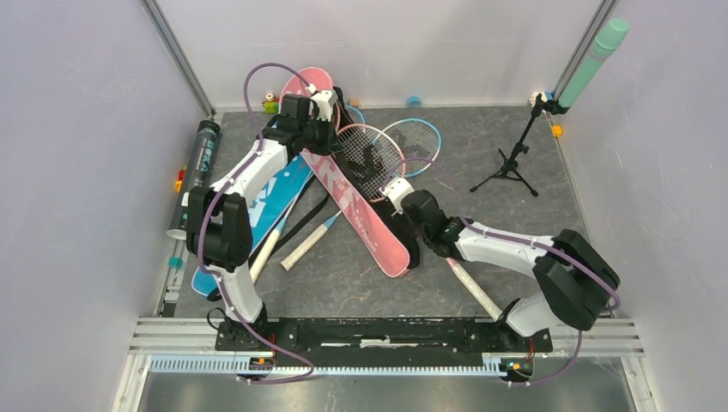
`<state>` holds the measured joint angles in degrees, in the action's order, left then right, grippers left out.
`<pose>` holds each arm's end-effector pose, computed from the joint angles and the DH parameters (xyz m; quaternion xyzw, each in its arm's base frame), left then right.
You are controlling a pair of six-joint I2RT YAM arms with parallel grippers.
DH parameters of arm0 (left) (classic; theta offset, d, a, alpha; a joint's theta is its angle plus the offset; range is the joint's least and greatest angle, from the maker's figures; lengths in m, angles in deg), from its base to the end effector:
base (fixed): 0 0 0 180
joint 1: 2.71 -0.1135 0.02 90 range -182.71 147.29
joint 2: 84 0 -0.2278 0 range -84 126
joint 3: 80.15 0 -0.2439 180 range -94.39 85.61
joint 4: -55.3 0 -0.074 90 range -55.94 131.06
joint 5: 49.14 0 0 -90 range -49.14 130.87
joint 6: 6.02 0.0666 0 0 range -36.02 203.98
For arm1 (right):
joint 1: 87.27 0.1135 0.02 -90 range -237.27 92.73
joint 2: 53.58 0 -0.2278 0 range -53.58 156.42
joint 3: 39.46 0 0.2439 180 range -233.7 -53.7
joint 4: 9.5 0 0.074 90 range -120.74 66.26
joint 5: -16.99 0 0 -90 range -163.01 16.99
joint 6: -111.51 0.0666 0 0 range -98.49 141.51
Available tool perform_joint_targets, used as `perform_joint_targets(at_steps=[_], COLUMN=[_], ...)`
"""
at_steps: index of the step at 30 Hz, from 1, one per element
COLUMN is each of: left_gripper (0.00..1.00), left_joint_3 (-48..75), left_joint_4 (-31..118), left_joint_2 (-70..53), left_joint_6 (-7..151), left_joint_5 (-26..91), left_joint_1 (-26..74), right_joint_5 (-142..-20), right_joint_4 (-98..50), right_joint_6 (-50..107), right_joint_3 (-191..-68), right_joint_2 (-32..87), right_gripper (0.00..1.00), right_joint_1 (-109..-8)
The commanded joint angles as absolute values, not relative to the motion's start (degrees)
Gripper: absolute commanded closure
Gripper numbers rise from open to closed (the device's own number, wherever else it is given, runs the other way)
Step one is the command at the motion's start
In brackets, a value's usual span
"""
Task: Pack up the badminton gear
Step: Place the racket in the racket bag.
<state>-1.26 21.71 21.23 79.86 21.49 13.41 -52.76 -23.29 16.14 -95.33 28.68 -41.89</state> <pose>0.4083 -0.1410 0.2321 0.1662 0.8723 -0.2250 0.4011 0.2356 0.2059 0.1428 -0.3157 0.8384 -0.0080 0.4442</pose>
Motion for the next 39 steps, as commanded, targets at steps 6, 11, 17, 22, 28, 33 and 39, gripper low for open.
perform_joint_targets(at_steps=[6, 11, 17, 22, 28, 33, 39], left_gripper=[0.98, 0.98, 0.98, 0.98, 0.98, 0.98, 0.98], left_joint_3=[-5.27, -3.26, 3.74, 8.93, 12.18, 17.29, 20.34], left_joint_4=[25.24, 25.47, 29.07, 31.68, 33.57, 39.37, 40.82], left_joint_2=[22.07, 21.19, 17.82, 15.18, 12.95, 10.96, 10.14], left_joint_6=[81.03, 80.56, 79.69, 79.42, 77.20, 76.95, 77.00], left_joint_5=[7.15, 1.01, -1.46, -2.32, 2.50, 3.39, 2.65], left_joint_1=[13.81, 14.51, 16.29, 17.05, 17.00, 16.93, 16.88], right_joint_5=[-58.31, -58.91, -58.31, -63.47, -77.86, -88.06, -88.78], right_joint_4=[-11.36, -8.43, -6.22, -1.99, -0.19, -5.94, -11.79], right_joint_6=[19.84, 22.76, 29.30, 37.12, 37.26, 34.70, 32.87], right_joint_3=[-105.06, -110.86, -120.84, -124.47, -117.92, -107.22, -95.56], right_joint_2=[36.18, 42.03, 51.01, 55.55, 52.46, 42.05, 27.71], right_gripper=[1.00, 1.00, 1.00, 0.99, 0.62, 0.28, 0.21], right_joint_1=[-36.90, -36.73, -38.19, -41.71, -44.88, -46.10, -46.18])
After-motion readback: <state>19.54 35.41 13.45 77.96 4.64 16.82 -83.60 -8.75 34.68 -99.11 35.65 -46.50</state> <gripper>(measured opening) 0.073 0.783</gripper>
